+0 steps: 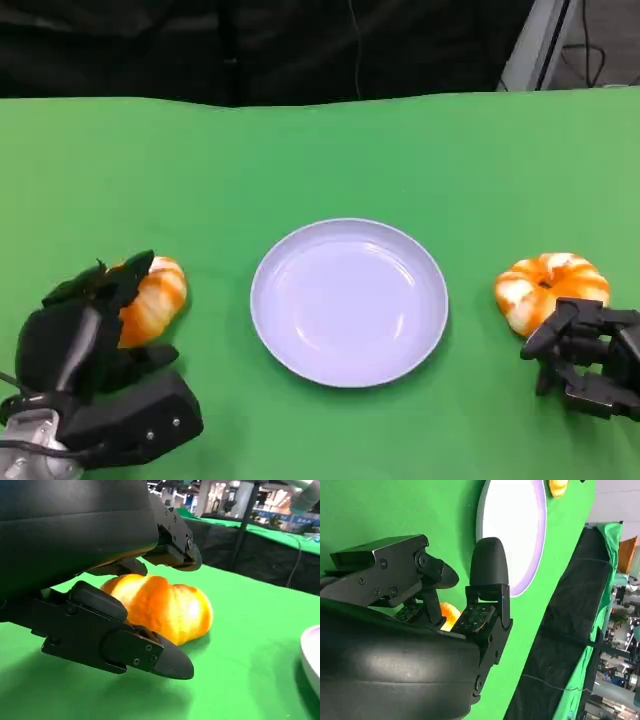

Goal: Grasp the bread from the table and place it into the plate.

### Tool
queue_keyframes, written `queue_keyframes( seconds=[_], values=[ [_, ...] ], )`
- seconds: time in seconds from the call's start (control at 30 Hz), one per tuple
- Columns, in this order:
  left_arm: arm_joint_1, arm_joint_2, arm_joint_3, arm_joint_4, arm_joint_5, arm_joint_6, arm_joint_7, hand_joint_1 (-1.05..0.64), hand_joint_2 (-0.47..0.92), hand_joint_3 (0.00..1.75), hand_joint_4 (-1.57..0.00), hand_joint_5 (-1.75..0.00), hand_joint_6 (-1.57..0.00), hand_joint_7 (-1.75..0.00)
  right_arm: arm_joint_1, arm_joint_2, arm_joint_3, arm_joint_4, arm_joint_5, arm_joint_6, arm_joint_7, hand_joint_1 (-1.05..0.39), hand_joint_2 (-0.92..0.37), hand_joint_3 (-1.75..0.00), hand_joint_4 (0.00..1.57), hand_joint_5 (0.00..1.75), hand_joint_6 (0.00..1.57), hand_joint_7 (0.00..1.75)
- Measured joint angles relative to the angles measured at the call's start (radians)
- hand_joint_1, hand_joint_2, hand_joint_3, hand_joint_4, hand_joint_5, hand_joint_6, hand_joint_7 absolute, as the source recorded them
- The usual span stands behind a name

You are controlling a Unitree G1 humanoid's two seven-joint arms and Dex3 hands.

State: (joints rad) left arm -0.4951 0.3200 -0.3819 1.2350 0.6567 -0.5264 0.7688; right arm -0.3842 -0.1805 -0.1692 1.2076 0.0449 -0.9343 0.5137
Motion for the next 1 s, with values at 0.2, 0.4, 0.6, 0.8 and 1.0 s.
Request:
queue_keyframes(
  seconds=[0.2, 0.4, 0.6, 0.8, 1.0],
  values=[
    [-0.003, -0.006, 0.000, 0.008, -0.006, 0.007, -0.017, -0.71, 0.92, 0.04, -0.41, 0.00, -0.42, 0.00, 0.000, 0.000, -0.002, 0.000, 0.002, 0.000, 0.003, 0.11, -0.82, -0.75, 0.84, 1.48, 0.86, 1.14],
    [-0.005, -0.009, 0.000, 0.014, -0.014, 0.016, -0.027, -0.50, 0.92, 0.03, -0.42, 0.00, -0.42, 0.00, 0.000, 0.000, -0.002, 0.000, 0.002, 0.000, 0.004, 0.12, -0.83, -0.74, 0.84, 1.49, 0.85, 1.14],
    [-0.005, -0.010, -0.002, 0.018, -0.021, 0.016, -0.027, -0.22, 0.92, 0.03, -0.42, 0.00, -0.42, 0.00, 0.000, 0.000, -0.004, 0.000, 0.006, 0.000, 0.014, 0.12, -0.82, -0.74, 0.83, 1.49, 0.85, 1.14],
    [-0.013, -0.010, -0.002, 0.025, -0.034, 0.016, -0.039, -0.06, 0.92, 0.03, -0.41, 0.00, -0.42, 0.00, 0.000, 0.000, -0.005, 0.000, 0.007, 0.000, 0.017, 0.11, -0.83, -0.74, 0.84, 1.49, 0.86, 1.13],
    [-0.017, -0.010, -0.002, 0.026, -0.040, 0.016, -0.053, -0.02, 0.89, 0.00, -0.41, 0.00, -0.43, 0.00, 0.000, 0.000, -0.006, 0.000, 0.008, 0.000, 0.018, 0.10, -0.81, -0.75, 0.85, 1.48, 0.86, 1.13]
  ],
)
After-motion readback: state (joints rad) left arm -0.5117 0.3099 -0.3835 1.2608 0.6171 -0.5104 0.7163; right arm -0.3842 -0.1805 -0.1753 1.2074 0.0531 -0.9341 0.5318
